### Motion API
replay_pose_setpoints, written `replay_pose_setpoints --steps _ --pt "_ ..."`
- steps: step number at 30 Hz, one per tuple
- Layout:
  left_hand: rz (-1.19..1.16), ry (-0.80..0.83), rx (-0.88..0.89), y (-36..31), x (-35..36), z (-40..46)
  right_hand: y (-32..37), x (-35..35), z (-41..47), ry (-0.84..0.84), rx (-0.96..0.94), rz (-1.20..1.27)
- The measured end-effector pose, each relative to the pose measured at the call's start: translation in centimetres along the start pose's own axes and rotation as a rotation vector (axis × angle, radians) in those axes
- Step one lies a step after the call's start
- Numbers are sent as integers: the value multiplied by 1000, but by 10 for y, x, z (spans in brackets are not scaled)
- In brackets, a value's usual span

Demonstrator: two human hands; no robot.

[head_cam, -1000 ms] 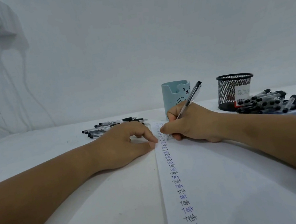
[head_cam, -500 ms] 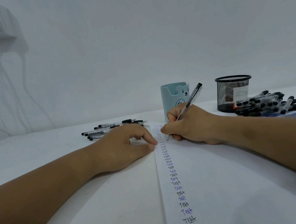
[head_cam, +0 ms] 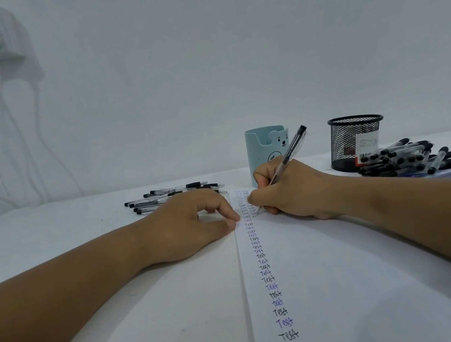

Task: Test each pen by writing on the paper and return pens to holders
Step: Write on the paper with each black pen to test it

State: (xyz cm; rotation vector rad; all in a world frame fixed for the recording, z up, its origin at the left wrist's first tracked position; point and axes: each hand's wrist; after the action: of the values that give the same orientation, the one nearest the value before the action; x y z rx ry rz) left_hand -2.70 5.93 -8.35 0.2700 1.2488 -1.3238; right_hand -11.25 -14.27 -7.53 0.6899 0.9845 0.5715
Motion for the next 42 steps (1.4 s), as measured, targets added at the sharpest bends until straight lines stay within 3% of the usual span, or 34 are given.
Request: replay_pose_setpoints --steps 25,30,36,42 --pt "-7 5 0 1 0 0 -3 1 1 -50 -21 -22" --pt "5 3 4 2 0 -1 -3 -1 2 -191 24 327" --pt "4 10 27 2 -1 -2 8 -17 1 -258 -52 379" --pt "-2 18 32 0 -3 -2 2 -24 -3 -235 -45 145"
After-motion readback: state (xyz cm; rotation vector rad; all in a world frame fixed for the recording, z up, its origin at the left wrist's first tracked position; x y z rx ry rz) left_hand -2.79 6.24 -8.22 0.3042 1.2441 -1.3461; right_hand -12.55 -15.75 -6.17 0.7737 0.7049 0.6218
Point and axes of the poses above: each hand's wrist, its own z-axis towards the middle knuckle, its own x-axis out of the palm, y = z × x, and after that the axes turned 5 degrees about -y, right-handed
